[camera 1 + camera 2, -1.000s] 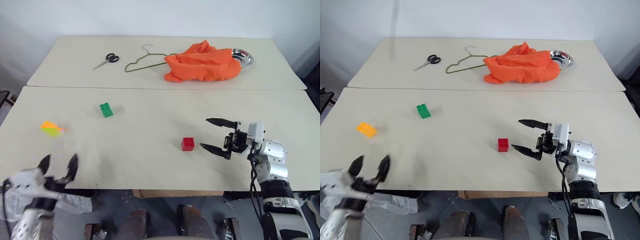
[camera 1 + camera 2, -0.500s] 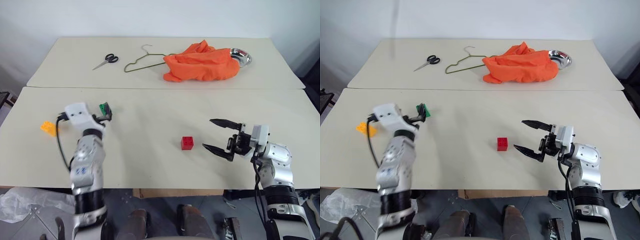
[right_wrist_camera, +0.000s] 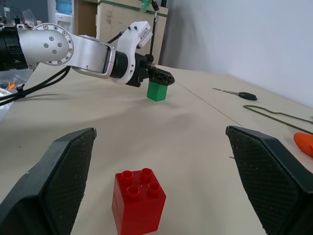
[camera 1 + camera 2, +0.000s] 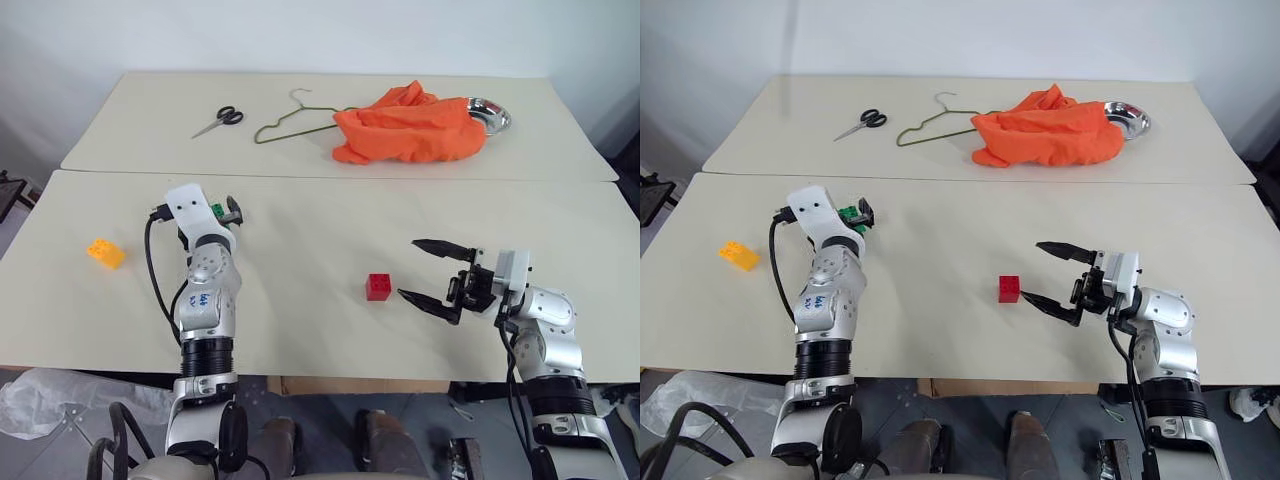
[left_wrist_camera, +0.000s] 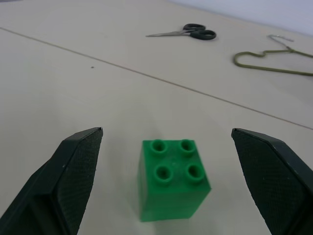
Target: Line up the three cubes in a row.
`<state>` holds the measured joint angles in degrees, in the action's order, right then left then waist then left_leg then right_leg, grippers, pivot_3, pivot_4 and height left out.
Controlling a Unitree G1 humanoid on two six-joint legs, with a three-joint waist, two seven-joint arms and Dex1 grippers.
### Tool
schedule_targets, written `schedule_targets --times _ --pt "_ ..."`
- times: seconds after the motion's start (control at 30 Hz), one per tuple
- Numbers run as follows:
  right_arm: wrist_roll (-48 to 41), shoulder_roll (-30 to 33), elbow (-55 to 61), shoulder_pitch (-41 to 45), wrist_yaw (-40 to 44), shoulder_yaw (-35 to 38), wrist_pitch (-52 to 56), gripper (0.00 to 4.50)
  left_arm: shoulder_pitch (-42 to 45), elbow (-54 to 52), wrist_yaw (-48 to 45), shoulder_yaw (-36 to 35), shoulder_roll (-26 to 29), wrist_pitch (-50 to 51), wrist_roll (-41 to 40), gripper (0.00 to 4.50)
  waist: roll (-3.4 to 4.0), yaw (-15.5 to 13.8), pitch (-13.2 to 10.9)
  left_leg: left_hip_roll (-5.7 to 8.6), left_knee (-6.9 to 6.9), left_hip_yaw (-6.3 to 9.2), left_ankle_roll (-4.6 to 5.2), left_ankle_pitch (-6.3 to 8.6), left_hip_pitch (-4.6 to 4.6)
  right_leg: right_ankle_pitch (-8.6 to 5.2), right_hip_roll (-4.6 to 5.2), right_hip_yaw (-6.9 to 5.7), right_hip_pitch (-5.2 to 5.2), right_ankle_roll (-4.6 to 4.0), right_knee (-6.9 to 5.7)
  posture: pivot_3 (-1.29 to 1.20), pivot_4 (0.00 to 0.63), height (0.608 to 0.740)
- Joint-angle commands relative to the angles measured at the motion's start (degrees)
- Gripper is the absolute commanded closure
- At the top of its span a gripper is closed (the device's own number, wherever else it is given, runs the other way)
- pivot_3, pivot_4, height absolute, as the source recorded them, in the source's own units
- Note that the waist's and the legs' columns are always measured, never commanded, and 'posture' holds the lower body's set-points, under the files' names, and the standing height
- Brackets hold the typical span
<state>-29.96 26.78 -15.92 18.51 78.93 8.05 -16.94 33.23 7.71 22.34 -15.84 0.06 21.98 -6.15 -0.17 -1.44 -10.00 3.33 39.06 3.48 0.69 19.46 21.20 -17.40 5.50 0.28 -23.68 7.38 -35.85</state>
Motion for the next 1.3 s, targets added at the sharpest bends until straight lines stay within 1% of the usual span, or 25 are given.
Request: schedule_targets --times 0.03,0.07,0.17,0.3,0.4,0.43,0.5,0.6,0.7,0.77,0.8,0.83,0.9,0.97,1.03,1.1,1.13,1.2,1.3 --pt "-0.7 0.4 2.1 -0.6 -0.5 0.4 0.2 0.04 1.2 -0.1 0.4 -0.3 -0.9 -0.4 -0.7 0.00 0.00 0.0 0.0 0.00 0.00 0.00 0.00 0.00 0.00 0.00 0.00 0.00 0.00 0.00 0.00 0.00 0.150 0.740" --pt "-0.6 0.3 2.0 -0.6 -0.6 0.3 0.2 0.04 1.2 0.2 0.3 -0.5 -1.0 -0.5 -1.0 0.00 0.00 0.0 0.0 0.01 0.00 0.00 0.00 0.00 0.00 0.00 0.01 0.00 0.00 0.00 0.00 0.00 0.150 0.740" --pt "-0.4 0.2 1.7 -0.4 -0.7 0.3 -0.1 0.00 1.2 0.5 0.3 -1.1 -1.3 -0.3 -1.7 0.62 0.00 0.0 0.0 0.02 0.00 0.00 0.00 0.00 0.00 0.00 0.00 0.00 0.00 0.01 0.00 0.00 0.150 0.740" --pt "0.1 -0.3 1.2 -0.1 -1.1 0.1 -0.8 0.00 0.7 0.2 -0.4 -0.8 -1.2 0.5 -1.5 1.79 -0.01 0.0 0.0 0.01 0.00 0.00 0.00 0.00 0.00 0.00 0.00 0.00 0.00 0.01 0.00 0.00 0.150 0.740" --pt "0.2 -0.6 1.3 -0.1 -1.3 -0.1 -1.1 0.00 0.2 -0.5 -1.8 -0.8 -1.3 1.0 -2.3 2.76 0.00 0.0 0.0 0.00 0.00 0.00 0.00 0.00 0.00 0.00 -0.01 0.00 -0.01 0.01 0.00 0.00 0.150 0.740" --pt "0.3 -0.6 1.3 -0.2 -1.3 -0.1 -1.2 0.00 -0.2 -0.9 -2.9 -0.8 -1.1 1.2 -2.9 2.98 0.00 0.0 0.0 0.00 0.00 0.00 0.00 0.00 0.00 0.00 -0.01 0.00 0.00 0.01 0.01 0.00 0.150 0.740" --pt "0.4 -0.5 1.8 -0.6 -1.4 -0.1 -1.6 0.00 -3.2 -5.2 -10.7 -0.8 1.0 1.5 -7.0 2.98 0.00 0.0 0.0 0.01 0.00 0.00 0.00 0.00 0.00 0.00 0.00 0.00 0.00 0.01 0.00 0.00 0.150 0.740" --pt "-0.1 0.5 3.2 -1.3 -2.6 1.0 -0.9 0.00 -9.1 -11.3 -25.3 0.1 8.2 1.2 -11.9 2.98 0.00 0.6 0.0 -0.03 -0.06 0.00 -0.01 0.01 0.00 0.00 0.01 0.02 -0.03 0.00 -0.02 0.00 0.150 0.740" --pt "-0.5 2.9 3.5 -2.4 -2.5 2.4 -0.4 0.00 -13.8 -12.4 -46.2 -0.5 20.4 -0.6 -18.2 2.98 0.02 1.2 0.0 -0.09 -0.05 0.00 -0.04 0.01 0.00 -0.02 0.00 0.00 -0.04 -0.04 0.00 0.00 0.150 0.740" --pt "-0.7 4.2 3.5 -3.1 -2.5 3.0 -0.3 0.00 -14.9 -10.7 -58.5 1.2 28.7 -5.3 -18.1 2.98 0.03 1.4 0.0 -0.08 -0.03 0.00 -0.05 0.00 -0.02 -0.04 0.01 0.00 -0.02 -0.08 0.11 0.00 0.150 0.740" --pt "-0.6 4.8 3.5 -3.4 -2.5 3.4 -0.5 0.00 -14.5 -9.9 -66.6 2.6 33.0 -8.0 -18.4 2.98 0.03 1.3 0.0 -0.08 -0.02 0.02 -0.05 0.00 -0.02 -0.05 0.02 -0.01 0.02 -0.09 0.15 0.00 0.150 0.740" --pt "-0.7 5.3 3.5 -3.8 -2.4 3.7 -0.6 0.00 -14.2 -9.3 -72.2 3.7 35.8 -9.9 -18.8 2.98 0.03 1.2 0.0 -0.06 -0.02 0.07 -0.05 0.00 -0.04 -0.05 0.06 0.00 0.07 -0.09 0.18 0.00 0.150 0.740" --pt "-0.8 6.0 4.0 -4.6 -3.0 4.5 -0.3 0.00 -12.0 -8.1 -83.9 5.4 40.4 -9.7 -22.1 2.98 0.06 1.0 0.0 -0.03 -0.04 0.17 -0.04 0.00 -0.09 -0.05 0.13 0.01 0.20 -0.11 0.26 0.00 0.150 0.740" --pt "-1.0 6.3 4.6 -5.4 -3.4 4.9 -0.1 0.00 -9.9 -5.8 -89.3 7.5 42.0 -10.8 -21.9 2.98 0.08 0.9 0.0 -0.01 -0.05 0.26 -0.03 0.01 -0.06 -0.05 0.18 0.04 0.22 -0.11 0.30 0.00 0.150 0.740" --pt "-1.1 6.5 5.6 -6.3 -3.6 5.2 0.2 0.00 -8.2 -3.8 -92.5 10.3 41.6 -13.0 -20.3 2.98 0.12 1.0 0.0 -0.01 -0.09 0.27 -0.02 0.01 -0.04 -0.05 0.17 0.04 0.20 -0.11 0.31 0.00 0.150 0.740" --pt "-1.3 7.2 7.7 -8.0 -3.3 5.2 0.8 0.00 -6.6 -3.0 -96.9 15.2 39.2 -13.1 -19.9 2.98 0.15 1.0 0.0 -0.02 -0.14 0.28 -0.02 0.01 -0.02 -0.06 0.14 0.03 0.16 -0.12 0.29 0.00 0.150 0.740" --pt "-1.8 7.9 8.9 -8.9 -3.4 5.6 1.7 0.00 -5.7 -1.8 -98.5 18.2 37.9 -13.9 -18.4 2.98 0.15 1.0 0.0 -0.02 -0.14 0.28 -0.02 0.01 0.00 -0.06 0.13 0.03 0.15 -0.12 0.23 0.00 0.150 0.740" --pt "-2.7 9.5 10.9 -10.4 -3.4 6.4 3.7 0.00 -3.3 3.8 -99.8 22.9 34.4 -18.4 -14.0 2.98 0.15 0.9 0.0 -0.01 -0.11 0.28 -0.01 0.01 0.03 -0.05 0.11 0.00 0.16 -0.10 0.22 0.00 0.150 0.740" --pt "-3.5 11.1 13.6 -12.9 -3.2 6.8 5.7 0.00 1.0 12.9 -99.0 25.3 28.2 -22.5 -11.5 2.98 0.13 0.4 0.0 0.03 -0.03 0.22 0.02 0.01 0.03 -0.04 0.04 -0.13 0.14 -0.08 0.25 0.00 0.150 0.740"
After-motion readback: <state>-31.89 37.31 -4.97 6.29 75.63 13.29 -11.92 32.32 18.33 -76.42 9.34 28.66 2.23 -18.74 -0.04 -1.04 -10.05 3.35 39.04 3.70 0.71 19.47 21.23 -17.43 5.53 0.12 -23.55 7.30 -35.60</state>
